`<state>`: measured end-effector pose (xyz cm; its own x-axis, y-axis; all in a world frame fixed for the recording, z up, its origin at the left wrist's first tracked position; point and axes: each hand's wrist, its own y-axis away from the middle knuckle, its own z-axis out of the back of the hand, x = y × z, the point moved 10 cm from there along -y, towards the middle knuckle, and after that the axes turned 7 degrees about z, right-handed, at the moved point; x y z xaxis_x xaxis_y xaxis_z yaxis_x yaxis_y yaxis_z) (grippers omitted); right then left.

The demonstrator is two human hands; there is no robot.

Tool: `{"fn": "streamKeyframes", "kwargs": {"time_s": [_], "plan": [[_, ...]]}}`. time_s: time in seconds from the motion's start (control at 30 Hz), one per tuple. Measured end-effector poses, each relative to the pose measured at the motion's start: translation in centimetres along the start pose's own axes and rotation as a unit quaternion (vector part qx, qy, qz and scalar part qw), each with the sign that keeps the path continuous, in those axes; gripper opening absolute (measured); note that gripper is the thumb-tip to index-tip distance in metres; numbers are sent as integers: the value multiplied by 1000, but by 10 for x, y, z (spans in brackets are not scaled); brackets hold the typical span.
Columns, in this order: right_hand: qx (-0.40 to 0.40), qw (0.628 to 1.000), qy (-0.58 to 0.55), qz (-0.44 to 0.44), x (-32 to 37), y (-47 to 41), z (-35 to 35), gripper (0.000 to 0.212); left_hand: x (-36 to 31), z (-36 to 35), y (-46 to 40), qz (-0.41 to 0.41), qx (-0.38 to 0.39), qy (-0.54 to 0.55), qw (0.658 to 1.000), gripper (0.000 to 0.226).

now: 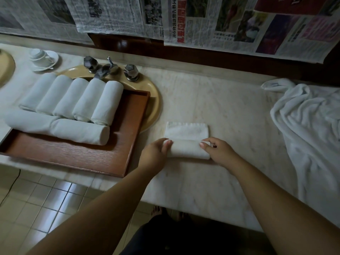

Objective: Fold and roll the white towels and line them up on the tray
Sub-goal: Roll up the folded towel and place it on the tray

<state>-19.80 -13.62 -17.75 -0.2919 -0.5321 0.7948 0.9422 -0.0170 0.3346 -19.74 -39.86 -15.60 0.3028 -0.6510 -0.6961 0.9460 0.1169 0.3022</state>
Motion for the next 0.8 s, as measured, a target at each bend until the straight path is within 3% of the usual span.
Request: {"fn": "streamKeyframes", "kwargs": {"time_s": [0.17,0.27,0.4,0.53,0.67,0.8], "plan": [[-24,998,2,-50,-2,-13,10,31,6,-4,-13,57,-15,28,998,31],[-66,996,61,-10,14,-16,20,24,3,2,-16,67,-46,2,997,27],[-146,965,173,133,37,9,19,20,-31,14,-3,-107,-149,-176,967,25],[-149,946,150,247,32,50,11,35,-33,6,20,-214,-126,-211,945,34],[-122,936,200,264,20,67,4,61,-4,-7,43,-267,-46,-247,930,64],[-57,951,186,238,15,65,-1,54,10,-2,50,-272,-32,-228,934,64]]}}
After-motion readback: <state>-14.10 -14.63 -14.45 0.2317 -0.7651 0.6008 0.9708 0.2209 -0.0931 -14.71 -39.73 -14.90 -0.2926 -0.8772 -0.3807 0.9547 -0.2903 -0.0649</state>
